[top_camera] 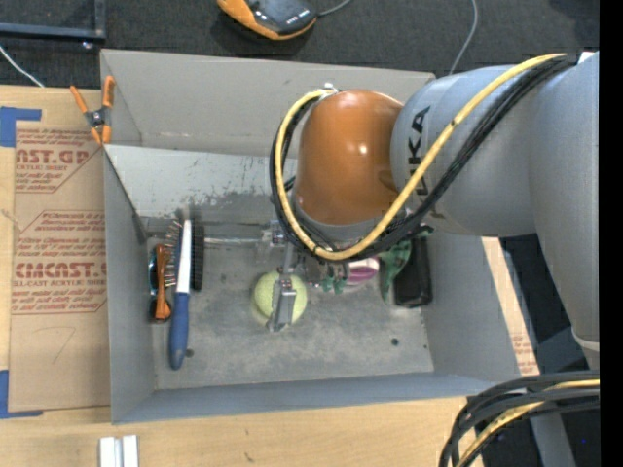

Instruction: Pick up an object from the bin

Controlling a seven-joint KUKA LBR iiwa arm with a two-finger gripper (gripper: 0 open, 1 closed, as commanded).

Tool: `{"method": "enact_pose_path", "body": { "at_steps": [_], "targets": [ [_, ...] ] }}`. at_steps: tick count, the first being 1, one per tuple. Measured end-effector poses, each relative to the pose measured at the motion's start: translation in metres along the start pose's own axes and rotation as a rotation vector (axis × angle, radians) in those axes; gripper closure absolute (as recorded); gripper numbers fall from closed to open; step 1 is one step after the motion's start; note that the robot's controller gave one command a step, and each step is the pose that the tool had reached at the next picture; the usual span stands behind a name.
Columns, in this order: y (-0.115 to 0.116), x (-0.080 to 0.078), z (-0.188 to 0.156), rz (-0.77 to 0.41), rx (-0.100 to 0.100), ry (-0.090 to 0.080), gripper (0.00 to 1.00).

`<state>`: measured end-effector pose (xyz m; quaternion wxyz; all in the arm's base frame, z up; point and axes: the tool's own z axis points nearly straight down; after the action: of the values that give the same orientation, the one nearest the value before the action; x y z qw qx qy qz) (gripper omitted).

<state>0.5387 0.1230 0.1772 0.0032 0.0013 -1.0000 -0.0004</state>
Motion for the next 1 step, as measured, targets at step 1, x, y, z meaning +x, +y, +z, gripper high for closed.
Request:
{"method": "enact_pose_path", "body": {
  "at_steps": [1],
  "targets": [
    [-0.0008, -0.0015, -0.0047, 0.002, -0.001, -0.007, 0.00]
  ]
}}
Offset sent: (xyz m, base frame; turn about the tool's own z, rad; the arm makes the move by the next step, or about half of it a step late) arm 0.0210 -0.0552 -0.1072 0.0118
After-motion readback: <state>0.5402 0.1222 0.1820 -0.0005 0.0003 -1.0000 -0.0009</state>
